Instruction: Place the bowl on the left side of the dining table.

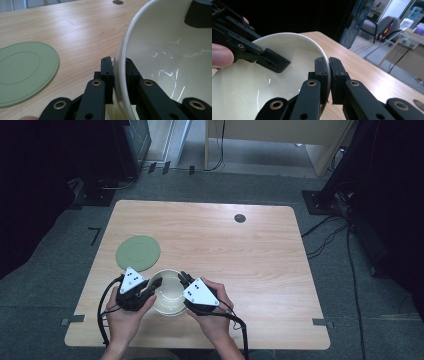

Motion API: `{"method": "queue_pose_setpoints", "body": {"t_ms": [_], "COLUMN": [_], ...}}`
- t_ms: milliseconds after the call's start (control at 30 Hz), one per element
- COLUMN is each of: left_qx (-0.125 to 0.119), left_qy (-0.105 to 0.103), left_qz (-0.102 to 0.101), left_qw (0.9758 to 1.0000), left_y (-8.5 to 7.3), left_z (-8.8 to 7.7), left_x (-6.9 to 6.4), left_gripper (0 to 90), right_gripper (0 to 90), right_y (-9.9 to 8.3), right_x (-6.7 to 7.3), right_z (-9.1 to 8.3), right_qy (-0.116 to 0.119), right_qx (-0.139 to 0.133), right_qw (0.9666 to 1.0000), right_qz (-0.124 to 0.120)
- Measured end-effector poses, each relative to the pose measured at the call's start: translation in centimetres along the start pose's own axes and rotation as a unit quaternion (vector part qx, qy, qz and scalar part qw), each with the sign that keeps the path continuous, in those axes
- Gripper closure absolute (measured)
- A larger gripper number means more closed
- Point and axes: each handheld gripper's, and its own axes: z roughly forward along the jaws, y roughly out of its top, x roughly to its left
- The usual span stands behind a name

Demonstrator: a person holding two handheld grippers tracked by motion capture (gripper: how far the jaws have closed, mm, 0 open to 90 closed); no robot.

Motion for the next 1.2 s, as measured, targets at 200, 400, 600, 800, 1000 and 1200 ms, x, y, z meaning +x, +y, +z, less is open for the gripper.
{"method": "queue_pose_setpoints", "body": {"t_ms": [200, 400, 600, 800, 1000, 1200], "left_qx": [-0.008, -0.027, -0.062, -0.069, -0.076, -0.083], "left_qy": [-0.018, 0.0, 0.005, -0.004, 0.0, 0.009], "left_qz": [-0.011, 0.011, -0.005, -0.014, -0.026, -0.035], "left_qw": [0.9997, 0.9996, 0.9981, 0.9975, 0.9968, 0.9959], "left_y": [-0.1, 0.1, 0.2, 0.4, 0.3, 0.3], "left_z": [-0.2, -0.8, -1.9, -2.2, -2.6, -3.1], "left_x": [0.5, 0.4, 1.2, 1.7, 2.2, 2.9], "left_gripper": [84.3, 84.3, 84.2, 84.2, 84.2, 84.2], "right_gripper": [86.9, 86.9, 60.5, 19.0, 13.5, 13.5], "right_y": [0.0, 0.2, 0.8, 1.3, 1.2, 0.8], "right_x": [0.5, 0.9, 0.6, -0.5, -2.2, -3.9], "right_z": [-0.3, -0.5, -1.2, -1.6, -2.6, -3.6], "right_qy": [-0.012, -0.02, -0.007, 0.003, -0.006, -0.03], "right_qx": [-0.009, -0.018, -0.027, -0.021, -0.012, -0.003], "right_qw": [0.9998, 0.9996, 0.9978, 0.9914, 0.988, 0.9864], "right_qz": [-0.009, -0.008, 0.061, 0.129, 0.154, 0.162]}}
